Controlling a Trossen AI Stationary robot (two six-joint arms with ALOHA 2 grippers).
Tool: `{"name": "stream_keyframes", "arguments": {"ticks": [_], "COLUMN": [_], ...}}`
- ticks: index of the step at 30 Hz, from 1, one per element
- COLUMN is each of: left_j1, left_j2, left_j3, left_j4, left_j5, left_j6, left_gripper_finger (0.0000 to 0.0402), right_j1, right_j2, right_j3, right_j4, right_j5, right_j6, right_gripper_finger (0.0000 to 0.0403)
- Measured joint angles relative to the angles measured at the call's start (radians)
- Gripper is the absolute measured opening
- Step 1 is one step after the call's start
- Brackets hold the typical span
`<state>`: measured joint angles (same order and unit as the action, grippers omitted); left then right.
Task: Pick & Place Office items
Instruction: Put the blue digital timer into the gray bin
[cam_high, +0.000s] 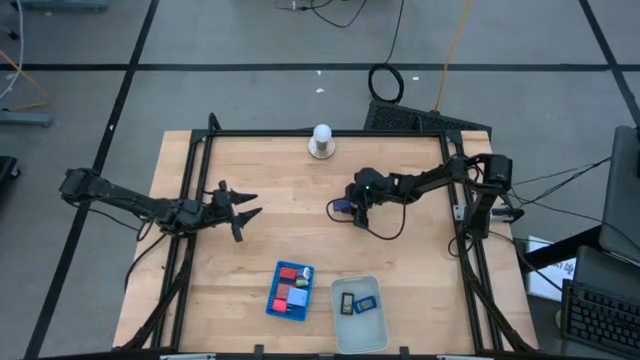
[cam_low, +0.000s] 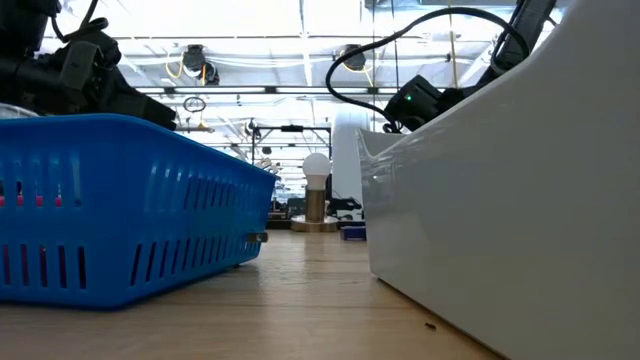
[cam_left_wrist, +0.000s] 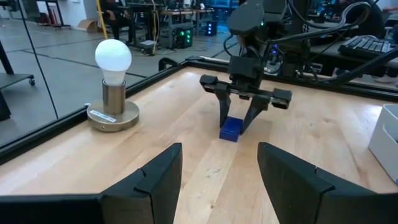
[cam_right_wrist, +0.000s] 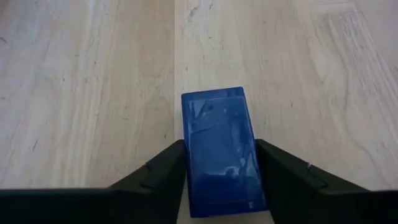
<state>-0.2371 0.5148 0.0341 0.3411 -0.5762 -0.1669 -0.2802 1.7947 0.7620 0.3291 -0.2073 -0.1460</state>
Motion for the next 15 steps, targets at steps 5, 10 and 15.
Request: {"name": "stream_keyframes", "arguments": {"ticks": [5, 10, 15], "left_j1": [0.0, -0.001, -0.001], "left_j2": [-0.001, -0.029, -0.115], "left_j3": [0.0, 0.0, 0.0], "left_j4": [0.005, -0.021, -0.154], "left_j5": [0.002, 0.057, 0.025], "left_j6": [0.0, 0.024, 0.03], "left_gripper_finger": [0.0211, 0.0211, 0.0211], "right_j1": [0.0, 0.0, 0.0], "right_j2": [0.0, 0.0, 0.0], "right_j3": [0.0, -0.001, -0.001], "right_j4": [-0.002, -0.007, -0.016], "right_j5": [-0.002, -0.002, -0.002], "right_j6": [0.001, 0.002, 0.002], "right_gripper_finger": [0.0151, 0.0159, 0.0175]}}
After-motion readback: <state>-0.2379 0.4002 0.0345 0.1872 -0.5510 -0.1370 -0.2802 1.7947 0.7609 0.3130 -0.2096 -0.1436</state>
